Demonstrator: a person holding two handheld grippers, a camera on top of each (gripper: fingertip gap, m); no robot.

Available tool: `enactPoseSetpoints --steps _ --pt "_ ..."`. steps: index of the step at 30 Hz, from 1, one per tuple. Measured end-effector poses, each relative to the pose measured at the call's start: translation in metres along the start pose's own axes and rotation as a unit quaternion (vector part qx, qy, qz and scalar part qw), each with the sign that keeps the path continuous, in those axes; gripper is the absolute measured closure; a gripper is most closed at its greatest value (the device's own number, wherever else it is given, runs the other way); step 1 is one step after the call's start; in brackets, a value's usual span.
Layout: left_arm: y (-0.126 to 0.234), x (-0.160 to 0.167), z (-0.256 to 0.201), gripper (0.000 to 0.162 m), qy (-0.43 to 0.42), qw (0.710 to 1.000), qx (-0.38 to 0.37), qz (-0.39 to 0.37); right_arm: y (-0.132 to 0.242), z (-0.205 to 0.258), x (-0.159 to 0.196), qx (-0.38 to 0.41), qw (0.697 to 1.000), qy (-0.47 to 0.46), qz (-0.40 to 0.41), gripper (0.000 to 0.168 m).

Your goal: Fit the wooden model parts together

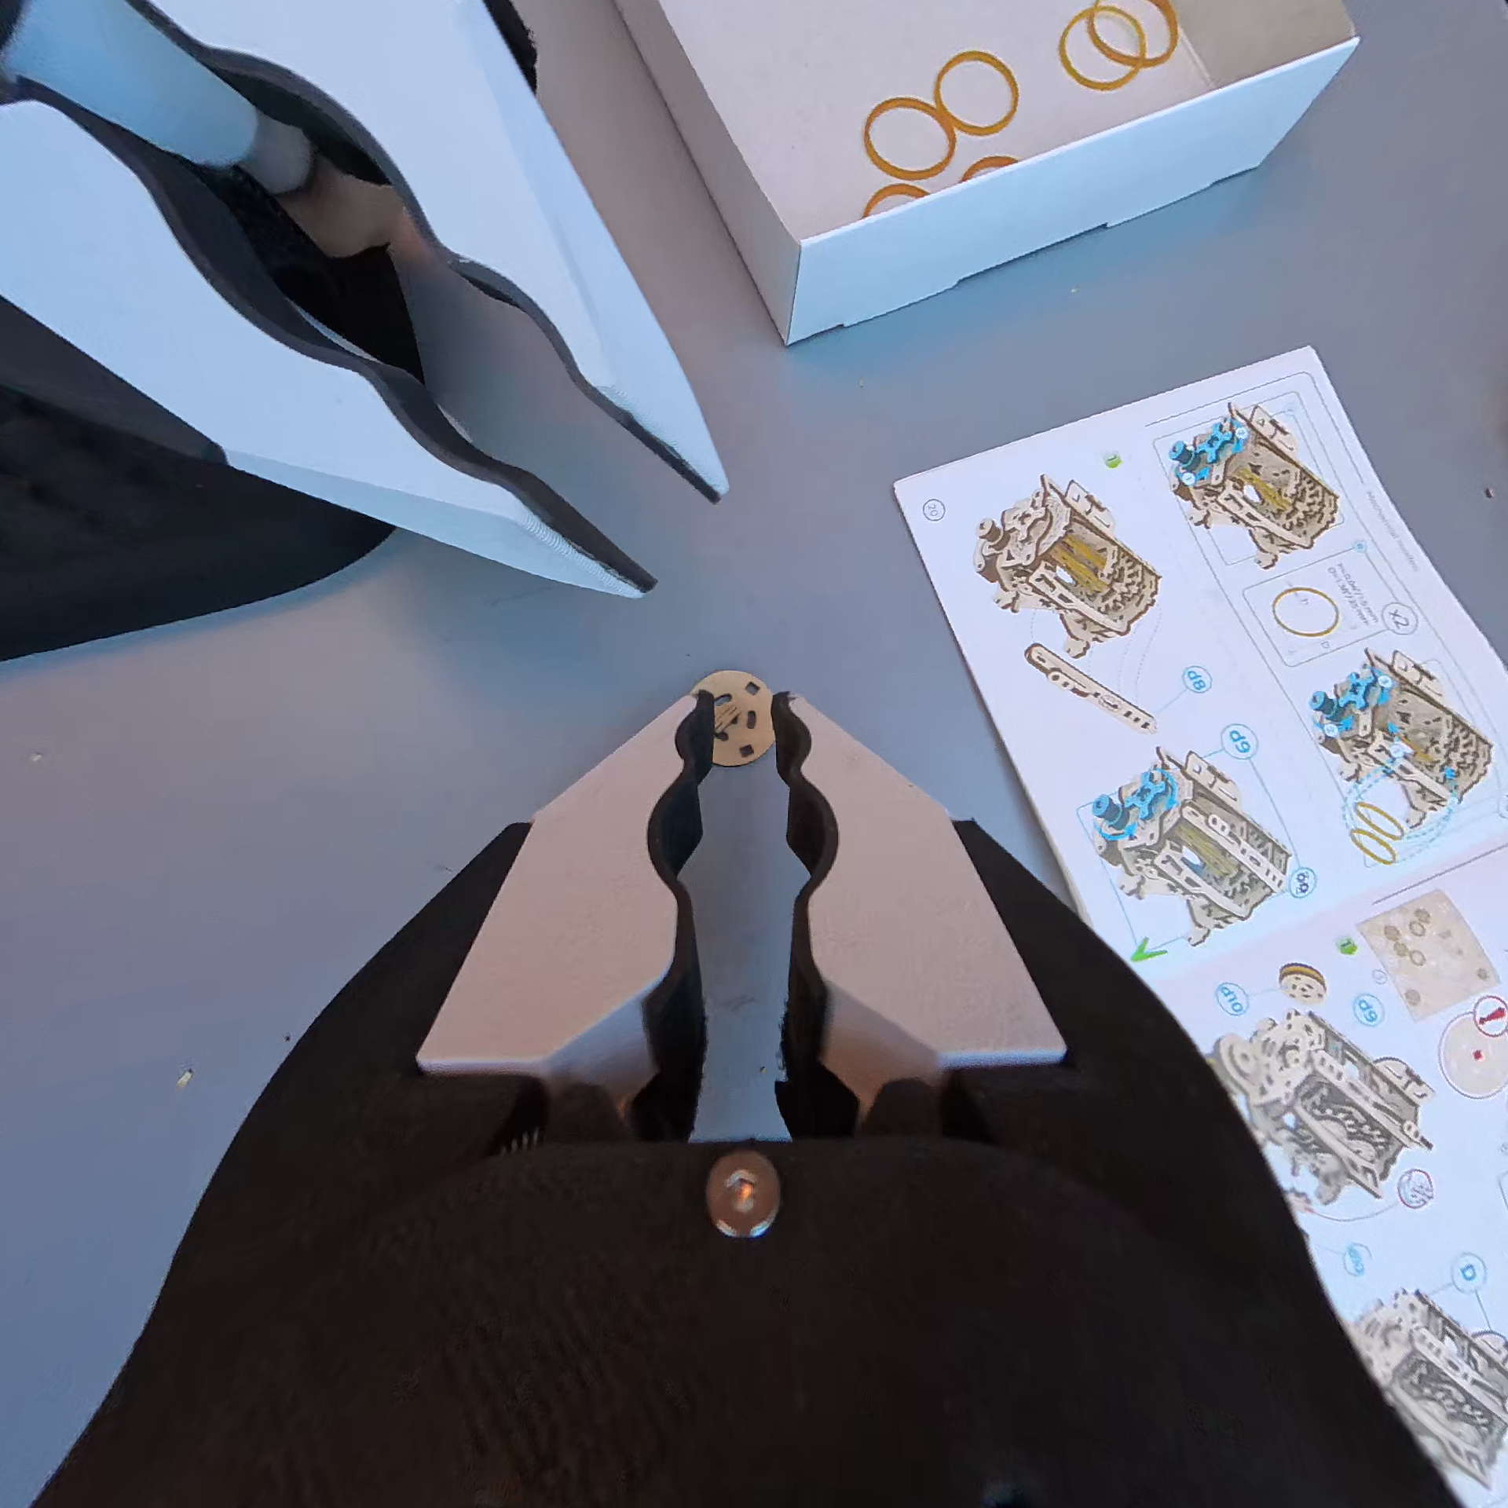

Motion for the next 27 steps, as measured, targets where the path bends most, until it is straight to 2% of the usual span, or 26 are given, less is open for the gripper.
enactPoseSetpoints --steps 12,15,27 --pt "0.001 -0.001 0.000 0.148 0.001 1.000 0.000 -0.003 -0.003 -0.007 0.010 0.008 1.000 -0.012 0.021 0.157" --pt "0.002 -0.002 0.000 0.149 0.001 1.000 0.000 -0.005 -0.001 -0.009 0.008 -0.001 0.999 -0.033 0.002 0.157" --pt "0.002 -0.002 -0.001 0.149 0.002 1.000 0.003 -0.005 -0.003 -0.006 0.014 0.004 1.000 0.016 0.006 0.155"
Point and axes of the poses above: each gripper's, where its closed fingertips meet, y back along the fingers, x out of its underside, z = x × y across the jaws, the point moved 3 cm from there along y, back along the fingers, and after that the axes turned 10 degrees about -z, right-handed, at the moved point
